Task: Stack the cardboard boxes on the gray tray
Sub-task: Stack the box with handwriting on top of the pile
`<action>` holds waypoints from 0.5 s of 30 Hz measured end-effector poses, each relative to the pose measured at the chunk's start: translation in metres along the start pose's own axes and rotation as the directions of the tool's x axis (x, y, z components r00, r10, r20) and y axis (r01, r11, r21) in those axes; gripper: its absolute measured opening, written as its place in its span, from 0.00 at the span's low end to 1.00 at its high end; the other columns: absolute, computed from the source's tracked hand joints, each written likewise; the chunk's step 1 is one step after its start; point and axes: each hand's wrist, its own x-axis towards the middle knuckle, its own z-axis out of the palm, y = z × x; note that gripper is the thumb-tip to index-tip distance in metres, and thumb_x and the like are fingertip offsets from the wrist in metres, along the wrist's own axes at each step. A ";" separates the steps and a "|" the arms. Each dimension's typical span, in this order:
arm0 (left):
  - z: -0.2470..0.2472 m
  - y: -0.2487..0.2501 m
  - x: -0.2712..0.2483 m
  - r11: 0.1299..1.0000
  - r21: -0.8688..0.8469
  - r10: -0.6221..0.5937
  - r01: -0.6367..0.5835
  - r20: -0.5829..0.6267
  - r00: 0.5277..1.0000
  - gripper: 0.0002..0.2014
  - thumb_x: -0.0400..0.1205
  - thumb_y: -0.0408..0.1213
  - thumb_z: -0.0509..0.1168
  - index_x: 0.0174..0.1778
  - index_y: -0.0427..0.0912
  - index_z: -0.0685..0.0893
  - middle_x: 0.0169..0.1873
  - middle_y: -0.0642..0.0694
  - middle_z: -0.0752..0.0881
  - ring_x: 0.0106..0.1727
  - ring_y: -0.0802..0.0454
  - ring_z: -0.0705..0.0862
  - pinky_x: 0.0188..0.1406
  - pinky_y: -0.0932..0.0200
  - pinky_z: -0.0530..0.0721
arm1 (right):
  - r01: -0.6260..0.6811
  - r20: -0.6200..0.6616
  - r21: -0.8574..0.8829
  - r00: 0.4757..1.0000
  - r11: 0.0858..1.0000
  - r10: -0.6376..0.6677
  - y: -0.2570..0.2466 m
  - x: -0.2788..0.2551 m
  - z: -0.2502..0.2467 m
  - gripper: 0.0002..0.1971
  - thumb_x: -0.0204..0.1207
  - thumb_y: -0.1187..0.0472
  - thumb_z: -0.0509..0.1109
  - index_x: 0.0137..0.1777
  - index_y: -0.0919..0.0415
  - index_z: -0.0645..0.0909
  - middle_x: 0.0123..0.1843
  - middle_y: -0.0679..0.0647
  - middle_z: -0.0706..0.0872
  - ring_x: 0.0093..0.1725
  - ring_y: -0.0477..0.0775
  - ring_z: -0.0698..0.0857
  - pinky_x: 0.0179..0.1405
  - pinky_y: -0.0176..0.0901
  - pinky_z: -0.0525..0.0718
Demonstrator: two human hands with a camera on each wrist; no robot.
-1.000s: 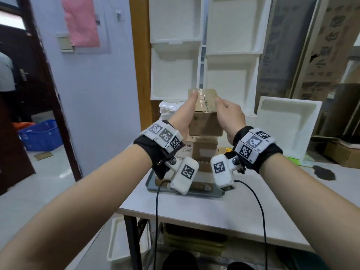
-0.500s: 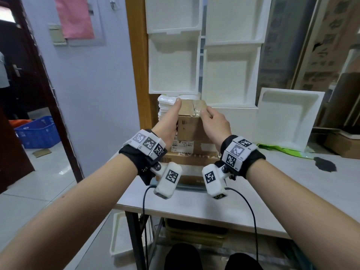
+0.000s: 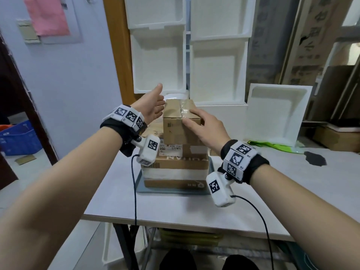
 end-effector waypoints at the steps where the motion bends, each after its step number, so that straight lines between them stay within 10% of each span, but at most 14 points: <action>1: -0.001 -0.001 0.004 1.000 0.010 -0.013 0.013 0.001 1.000 0.38 0.86 0.60 0.51 0.83 0.34 0.59 0.82 0.38 0.65 0.81 0.43 0.66 0.81 0.47 0.64 | 0.004 -0.003 0.006 1.000 1.000 -0.004 0.001 0.000 0.000 0.29 0.78 0.39 0.67 0.77 0.48 0.73 0.75 0.50 0.79 0.72 0.53 0.78 0.69 0.42 0.75; 15: 0.002 -0.002 0.027 0.992 0.070 -0.104 0.100 0.050 0.993 0.38 0.85 0.64 0.44 0.84 0.39 0.59 0.81 0.43 0.67 0.74 0.45 0.74 0.66 0.51 0.75 | 0.012 0.084 0.085 0.996 0.996 -0.020 0.015 0.001 -0.001 0.34 0.74 0.47 0.75 0.79 0.41 0.66 0.74 0.48 0.79 0.69 0.53 0.79 0.68 0.52 0.81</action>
